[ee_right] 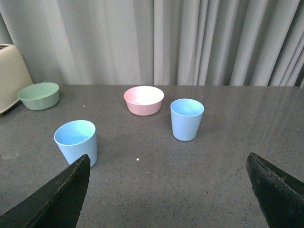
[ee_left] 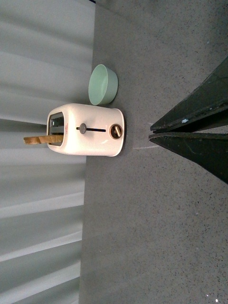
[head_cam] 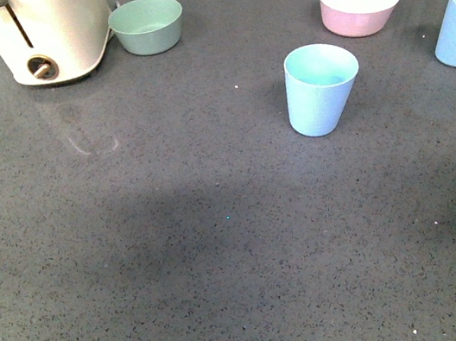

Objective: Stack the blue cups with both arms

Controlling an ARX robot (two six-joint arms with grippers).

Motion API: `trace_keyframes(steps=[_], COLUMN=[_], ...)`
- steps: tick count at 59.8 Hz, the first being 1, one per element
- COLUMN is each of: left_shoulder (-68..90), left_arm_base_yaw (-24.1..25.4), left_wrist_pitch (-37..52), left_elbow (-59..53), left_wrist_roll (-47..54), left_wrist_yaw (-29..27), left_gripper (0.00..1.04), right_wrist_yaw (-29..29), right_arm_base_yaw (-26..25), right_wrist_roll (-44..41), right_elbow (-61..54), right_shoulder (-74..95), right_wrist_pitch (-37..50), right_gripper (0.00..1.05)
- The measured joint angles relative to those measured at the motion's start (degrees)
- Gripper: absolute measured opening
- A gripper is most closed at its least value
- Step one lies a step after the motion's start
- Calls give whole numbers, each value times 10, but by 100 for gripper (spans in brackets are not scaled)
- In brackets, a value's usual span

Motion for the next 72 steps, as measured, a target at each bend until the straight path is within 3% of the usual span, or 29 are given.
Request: trace_keyframes(steps=[40,46,64,68,72], left_shoulder=[-153,-231,-248,-248,-248], left_arm_base_yaw=[0,0,0,0,0], left_wrist_pitch=[-151,-243,-248,-248,-248], left_elbow=[0,0,0,0,0], left_wrist_roll=[0,0,0,0,0], left_wrist_yaw=[0,0,0,0,0], left_gripper=[2,2,2,12,30], right_wrist_yaw=[0,0,0,0,0], right_arm_base_yaw=[0,0,0,0,0], right_wrist_roll=[0,0,0,0,0], right_elbow=[0,0,0,0,0], right_shoulder=[0,0,0,0,0], right_wrist_pitch=[0,0,0,0,0], right_gripper=[96,96,96,96,96])
